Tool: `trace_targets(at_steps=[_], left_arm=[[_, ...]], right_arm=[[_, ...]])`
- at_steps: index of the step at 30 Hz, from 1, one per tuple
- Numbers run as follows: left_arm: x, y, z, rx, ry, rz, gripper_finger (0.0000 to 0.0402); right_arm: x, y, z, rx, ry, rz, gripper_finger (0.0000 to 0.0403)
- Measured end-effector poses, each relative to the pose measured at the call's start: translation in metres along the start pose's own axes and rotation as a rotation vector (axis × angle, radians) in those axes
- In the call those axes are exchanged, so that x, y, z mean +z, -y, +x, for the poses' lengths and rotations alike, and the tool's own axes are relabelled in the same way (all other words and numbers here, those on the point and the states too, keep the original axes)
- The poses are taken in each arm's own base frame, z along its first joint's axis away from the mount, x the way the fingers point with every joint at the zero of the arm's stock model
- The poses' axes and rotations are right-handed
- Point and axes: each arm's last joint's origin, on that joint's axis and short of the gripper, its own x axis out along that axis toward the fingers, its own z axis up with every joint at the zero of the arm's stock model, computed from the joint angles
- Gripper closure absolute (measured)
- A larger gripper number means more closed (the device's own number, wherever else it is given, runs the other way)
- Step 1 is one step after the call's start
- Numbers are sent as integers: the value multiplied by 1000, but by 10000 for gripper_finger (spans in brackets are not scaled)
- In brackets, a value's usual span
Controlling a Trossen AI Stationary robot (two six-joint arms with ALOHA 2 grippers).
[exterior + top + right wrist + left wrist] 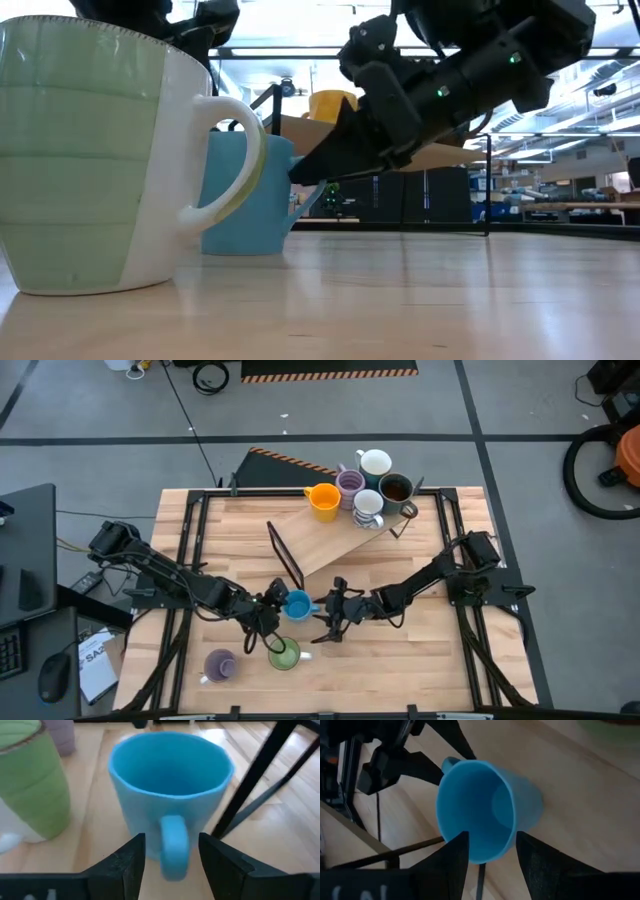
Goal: Place coffee mugs
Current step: Put the blue mug on the shelf
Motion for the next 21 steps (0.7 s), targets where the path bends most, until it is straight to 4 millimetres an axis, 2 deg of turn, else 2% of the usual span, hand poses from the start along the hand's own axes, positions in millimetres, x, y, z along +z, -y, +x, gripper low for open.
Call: trace_targets(at_steps=[5, 13, 21], left_arm=[[0, 0, 0, 0, 0, -92, 230], [0, 1, -1, 0, -1, -218, 230], [4, 3, -15, 5, 52, -272, 230]], right_arm=[[1, -2, -1, 4, 11, 18, 248], [2, -10, -4, 27, 33, 22, 338], [0, -17, -8, 42, 30, 62, 342]])
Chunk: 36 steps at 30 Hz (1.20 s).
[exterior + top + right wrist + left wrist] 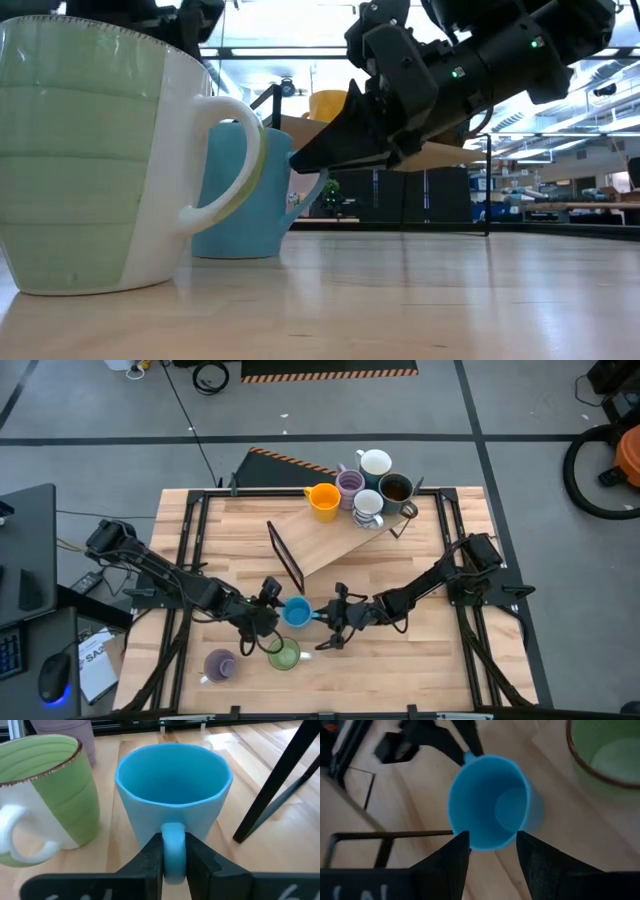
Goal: Place coffee mugs
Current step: Put the blue mug on the shelf
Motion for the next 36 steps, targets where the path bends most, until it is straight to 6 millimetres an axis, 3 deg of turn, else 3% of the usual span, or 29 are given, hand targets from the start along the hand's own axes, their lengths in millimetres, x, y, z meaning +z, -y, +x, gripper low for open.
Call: trace_targets(at_steps=[7, 13, 27, 36], left_arm=[[0, -10, -21, 23, 74, -132, 230], [-2, -17, -32, 30, 117, -367, 230], [-2, -16, -34, 11, 123, -608, 230], [-2, -16, -34, 10, 124, -623, 230]], right_arm=[[5, -7, -9, -43, 19, -16, 341], [17, -9, -25, -112, 21, -4, 341], [49, -8, -76, -253, 30, 14, 341], [57, -2, -102, -441, 76, 46, 341]])
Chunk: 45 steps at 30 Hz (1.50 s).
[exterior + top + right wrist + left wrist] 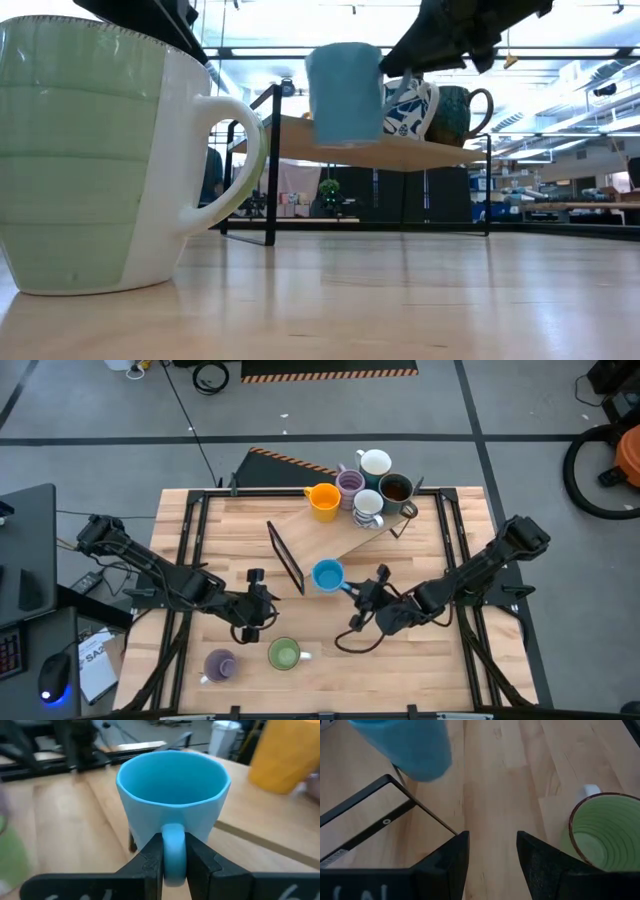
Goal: Place coffee mugs
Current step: Put the blue mug on the shelf
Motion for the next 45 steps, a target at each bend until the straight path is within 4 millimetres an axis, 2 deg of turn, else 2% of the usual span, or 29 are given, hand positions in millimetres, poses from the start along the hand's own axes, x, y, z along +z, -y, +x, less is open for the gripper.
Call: trace_targets(at_steps=[6, 22, 29, 34, 45], left_arm=[[0, 0, 0, 0, 1, -16, 230], [0, 0, 1, 0, 3, -17, 230], [4, -1, 1, -2, 39, -39, 230], [5, 0, 1, -5, 41, -43, 230], [5, 0, 1, -5, 41, -39, 230]], right_arm=[[9, 5, -6, -62, 55, 36, 341], [31, 20, -26, -158, 144, -15, 342], [32, 34, -12, -239, 116, -23, 342], [20, 51, 0, -290, 95, 7, 342], [9, 79, 15, -247, 168, 145, 340]])
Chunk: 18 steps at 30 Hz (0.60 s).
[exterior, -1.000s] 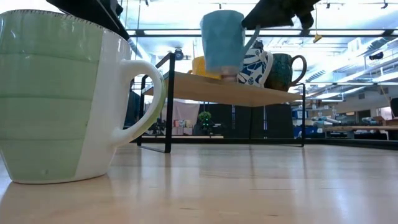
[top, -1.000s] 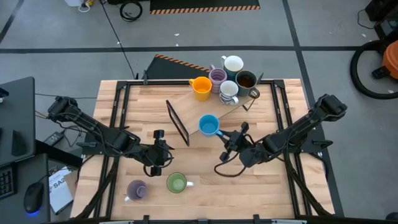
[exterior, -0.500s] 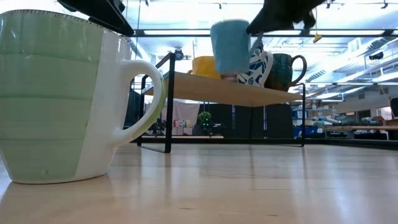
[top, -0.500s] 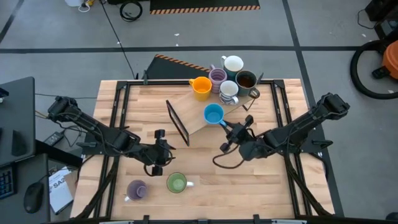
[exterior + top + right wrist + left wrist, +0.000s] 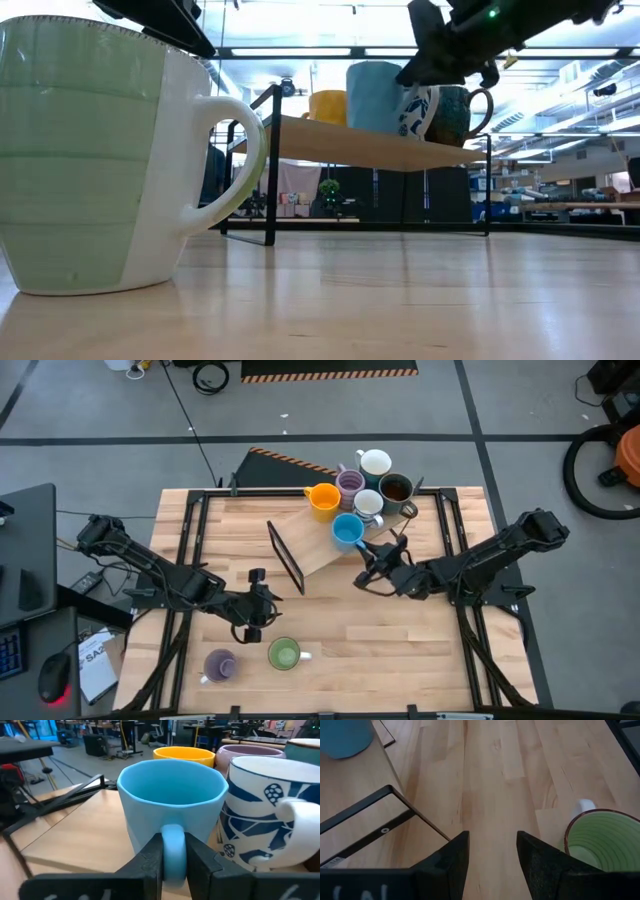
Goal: Place coffee mugs
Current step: Put the blue mug on the shelf
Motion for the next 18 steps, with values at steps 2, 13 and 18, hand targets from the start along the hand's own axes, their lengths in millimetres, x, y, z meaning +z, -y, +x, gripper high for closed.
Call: trace_targets(at_steps=[2, 13, 18], left_arm=[[0, 0, 0, 0, 0, 0, 230], [0, 0, 0, 1, 2, -2, 230], [0, 0, 0, 1, 3, -2, 230]], right_arm=[[0, 2, 3, -6, 6, 5, 334], [4, 8, 16, 7, 5, 52, 329], [5, 9, 17, 5, 7, 56, 322]])
